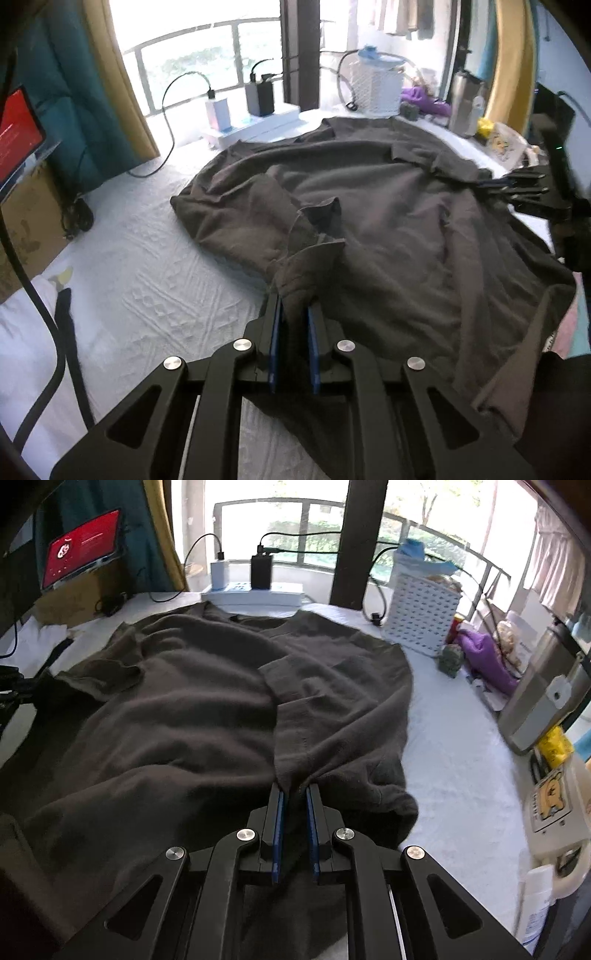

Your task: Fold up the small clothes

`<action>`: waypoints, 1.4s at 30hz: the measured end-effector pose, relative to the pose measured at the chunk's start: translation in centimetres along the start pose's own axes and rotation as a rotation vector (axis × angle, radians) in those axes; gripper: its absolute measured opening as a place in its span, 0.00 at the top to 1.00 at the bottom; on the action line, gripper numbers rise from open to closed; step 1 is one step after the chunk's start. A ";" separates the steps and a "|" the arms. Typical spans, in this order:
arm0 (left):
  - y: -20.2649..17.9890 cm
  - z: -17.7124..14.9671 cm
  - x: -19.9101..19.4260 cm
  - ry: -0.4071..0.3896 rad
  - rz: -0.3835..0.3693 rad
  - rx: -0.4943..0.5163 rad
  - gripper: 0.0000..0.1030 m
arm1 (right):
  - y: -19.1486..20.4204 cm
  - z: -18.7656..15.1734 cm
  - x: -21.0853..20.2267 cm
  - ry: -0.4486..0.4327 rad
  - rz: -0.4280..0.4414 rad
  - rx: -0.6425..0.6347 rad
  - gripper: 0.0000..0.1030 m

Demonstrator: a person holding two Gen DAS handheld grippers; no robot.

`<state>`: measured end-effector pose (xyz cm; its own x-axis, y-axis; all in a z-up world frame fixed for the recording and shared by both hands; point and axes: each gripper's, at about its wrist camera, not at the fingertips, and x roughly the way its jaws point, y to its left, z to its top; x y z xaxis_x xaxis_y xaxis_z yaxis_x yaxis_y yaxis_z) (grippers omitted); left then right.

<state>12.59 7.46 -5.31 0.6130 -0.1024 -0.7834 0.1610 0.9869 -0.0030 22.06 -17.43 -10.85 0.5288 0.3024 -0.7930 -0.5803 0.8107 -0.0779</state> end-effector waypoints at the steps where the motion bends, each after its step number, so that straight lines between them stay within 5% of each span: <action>1: -0.1 -0.1 -0.3 -0.006 -0.004 0.008 0.88 | 0.2 -0.1 0.2 0.006 0.002 -0.001 0.89; 12: -4.2 -0.3 0.2 0.038 -0.183 0.090 0.86 | 0.5 -0.5 -1.1 0.003 0.019 0.052 0.86; 13: -4.2 -0.2 -0.2 0.029 -0.192 0.090 0.86 | 0.5 -0.4 -1.4 -0.003 0.026 0.057 0.76; 16: -2.8 0.4 -1.8 -0.025 -0.197 0.044 0.86 | 0.4 -0.5 -2.2 -0.032 0.050 0.075 0.25; 17: -2.1 0.6 -2.0 -0.037 -0.175 0.025 0.83 | 0.4 -0.4 -2.5 -0.044 0.055 0.076 0.24; 20: 0.5 1.1 -1.6 -0.059 -0.094 -0.067 0.51 | 0.2 -0.2 -3.1 -0.064 0.056 0.084 0.24; 21: 1.2 1.3 -1.3 -0.064 -0.090 -0.091 0.48 | 0.1 -0.1 -3.1 -0.069 0.057 0.094 0.24; 33: -1.4 2.1 3.8 0.056 -0.188 -0.041 0.48 | -1.1 -0.5 -2.5 -0.061 0.054 0.143 0.24; 42: -7.1 1.8 4.3 0.112 -0.342 0.079 0.48 | -1.7 -1.2 -1.7 -0.049 0.056 0.165 0.24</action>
<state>15.43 -0.18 -7.52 0.4259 -0.4061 -0.8085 0.4035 0.8851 -0.2321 21.41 -19.91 -10.13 0.5306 0.3706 -0.7623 -0.5022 0.8620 0.0695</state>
